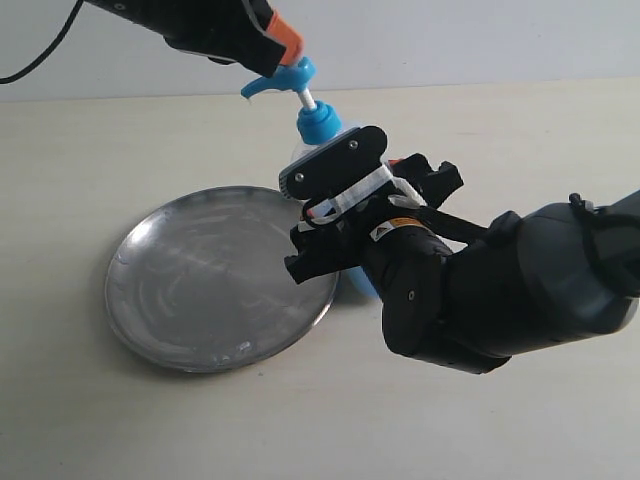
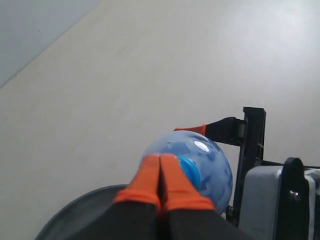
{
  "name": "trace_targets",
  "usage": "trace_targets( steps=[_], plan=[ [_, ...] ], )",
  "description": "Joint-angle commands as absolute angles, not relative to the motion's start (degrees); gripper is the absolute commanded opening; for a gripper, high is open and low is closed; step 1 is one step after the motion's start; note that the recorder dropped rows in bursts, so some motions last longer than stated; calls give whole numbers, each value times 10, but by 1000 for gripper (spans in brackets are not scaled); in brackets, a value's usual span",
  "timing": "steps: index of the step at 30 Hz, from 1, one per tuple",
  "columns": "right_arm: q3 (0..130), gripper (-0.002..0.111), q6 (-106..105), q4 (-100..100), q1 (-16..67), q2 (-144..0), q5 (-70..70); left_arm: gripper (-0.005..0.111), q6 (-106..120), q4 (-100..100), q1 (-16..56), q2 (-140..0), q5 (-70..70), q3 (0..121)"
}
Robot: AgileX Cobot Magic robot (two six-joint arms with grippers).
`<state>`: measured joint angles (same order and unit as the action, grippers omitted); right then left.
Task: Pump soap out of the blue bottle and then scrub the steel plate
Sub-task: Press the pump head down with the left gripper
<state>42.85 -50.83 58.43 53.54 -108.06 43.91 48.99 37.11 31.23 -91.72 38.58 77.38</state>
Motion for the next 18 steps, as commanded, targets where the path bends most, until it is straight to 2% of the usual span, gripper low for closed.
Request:
trace_targets(
  steps=[1, 18],
  plan=[
    [429, 0, -514, 589, 533, -1088, 404, 0, 492, 360, 312, -917, 373, 777],
    [429, 0, -514, 589, 533, -1088, 403, 0, 492, 360, 308, -917, 396, 777]
  ],
)
